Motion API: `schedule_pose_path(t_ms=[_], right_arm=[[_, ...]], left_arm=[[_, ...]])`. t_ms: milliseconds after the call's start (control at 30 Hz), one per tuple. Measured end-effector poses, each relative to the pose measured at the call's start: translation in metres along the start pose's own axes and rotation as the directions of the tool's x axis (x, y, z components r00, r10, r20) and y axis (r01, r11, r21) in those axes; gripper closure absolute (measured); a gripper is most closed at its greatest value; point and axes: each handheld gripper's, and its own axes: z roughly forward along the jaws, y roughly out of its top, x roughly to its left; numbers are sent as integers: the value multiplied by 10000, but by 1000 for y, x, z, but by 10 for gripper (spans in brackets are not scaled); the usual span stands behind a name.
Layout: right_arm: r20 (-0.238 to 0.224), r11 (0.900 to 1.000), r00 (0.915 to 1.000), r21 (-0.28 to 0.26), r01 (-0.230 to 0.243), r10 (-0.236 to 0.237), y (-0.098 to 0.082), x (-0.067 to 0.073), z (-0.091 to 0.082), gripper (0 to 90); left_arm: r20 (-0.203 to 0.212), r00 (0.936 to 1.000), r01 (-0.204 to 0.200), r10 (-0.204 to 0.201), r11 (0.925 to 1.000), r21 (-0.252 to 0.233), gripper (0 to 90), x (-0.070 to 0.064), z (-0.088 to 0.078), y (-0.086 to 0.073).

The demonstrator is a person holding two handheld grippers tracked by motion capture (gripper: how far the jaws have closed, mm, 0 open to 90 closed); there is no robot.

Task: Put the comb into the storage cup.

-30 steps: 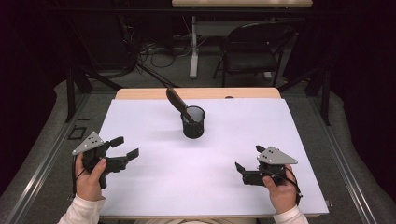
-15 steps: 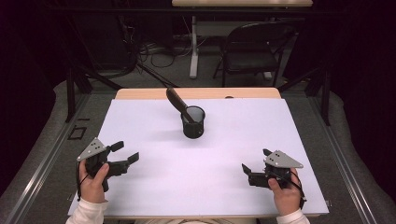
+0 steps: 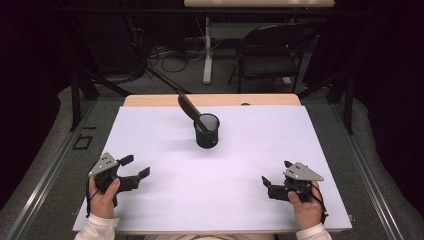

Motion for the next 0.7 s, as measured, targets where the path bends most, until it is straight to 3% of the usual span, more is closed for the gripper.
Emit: schedule_pose_path(t_ms=[467, 700], right_arm=[[274, 9990, 9988, 150, -420, 416, -10, -16, 6, 85], [187, 9970, 9972, 246, -731, 727, -12, -19, 8, 88]], left_arm=[[-70, 10000, 16, -16, 10000, 23, 158, 5, 4, -8], [-147, 9999, 50, -49, 10000, 76, 158, 7, 5, -10]])
